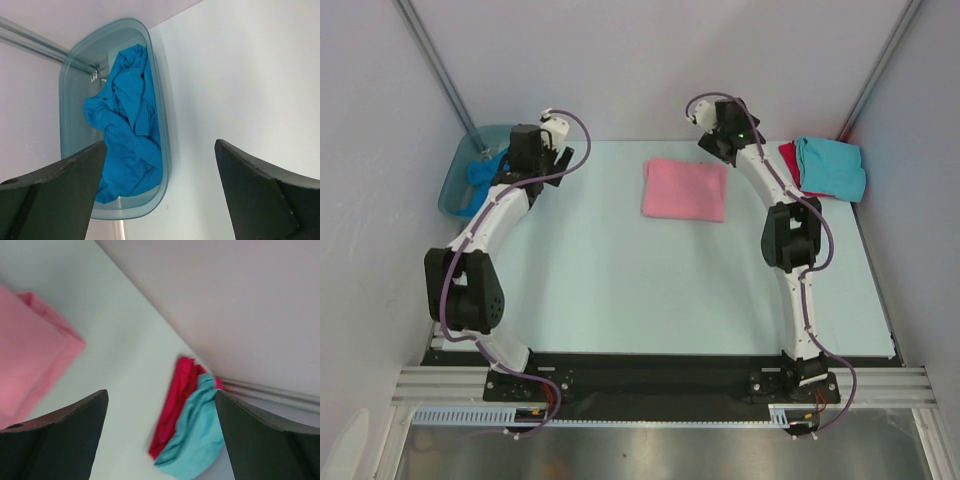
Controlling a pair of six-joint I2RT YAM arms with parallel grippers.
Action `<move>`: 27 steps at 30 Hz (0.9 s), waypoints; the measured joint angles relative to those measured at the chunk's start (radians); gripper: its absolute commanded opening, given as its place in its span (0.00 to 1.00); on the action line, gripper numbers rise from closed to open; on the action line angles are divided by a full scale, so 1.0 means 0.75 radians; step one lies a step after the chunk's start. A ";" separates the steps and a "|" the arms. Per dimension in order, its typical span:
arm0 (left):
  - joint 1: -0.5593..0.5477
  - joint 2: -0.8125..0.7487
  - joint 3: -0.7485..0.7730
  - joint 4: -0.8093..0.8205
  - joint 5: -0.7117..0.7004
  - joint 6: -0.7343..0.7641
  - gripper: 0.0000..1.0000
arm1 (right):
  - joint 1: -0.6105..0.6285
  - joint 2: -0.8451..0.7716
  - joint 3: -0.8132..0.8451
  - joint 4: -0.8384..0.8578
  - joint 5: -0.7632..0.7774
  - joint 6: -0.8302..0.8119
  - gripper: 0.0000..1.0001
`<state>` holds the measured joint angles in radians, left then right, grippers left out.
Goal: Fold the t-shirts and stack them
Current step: Fold the tshirt
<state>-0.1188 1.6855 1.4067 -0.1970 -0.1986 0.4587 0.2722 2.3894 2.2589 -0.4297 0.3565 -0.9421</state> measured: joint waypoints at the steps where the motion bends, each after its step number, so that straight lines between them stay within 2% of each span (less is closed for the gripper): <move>1: -0.007 -0.016 -0.007 0.000 0.000 0.010 0.95 | -0.002 -0.015 0.018 -0.068 -0.024 0.073 0.94; 4: -0.031 -0.047 -0.018 0.002 -0.001 0.032 0.96 | -0.005 -0.056 0.037 -0.270 -0.130 0.268 0.94; 7: -0.056 -0.058 -0.028 0.002 -0.001 0.051 0.95 | -0.021 -0.069 0.046 -0.479 -0.318 0.483 0.93; 12: -0.102 -0.058 -0.035 -0.001 -0.002 0.100 0.95 | -0.078 -0.073 0.006 -0.690 -0.607 0.702 0.94; 22: -0.255 -0.047 -0.029 -0.016 -0.007 0.327 0.96 | -0.340 -0.068 0.013 -0.863 -1.087 0.849 0.94; 27: -0.310 0.064 0.077 -0.066 -0.011 0.475 0.96 | -0.456 0.013 0.057 -0.926 -1.292 0.846 0.89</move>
<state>-0.3511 1.7332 1.4647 -0.2462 -0.2070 0.8150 -0.0696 2.3989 2.3016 -1.1240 -0.6128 -0.3077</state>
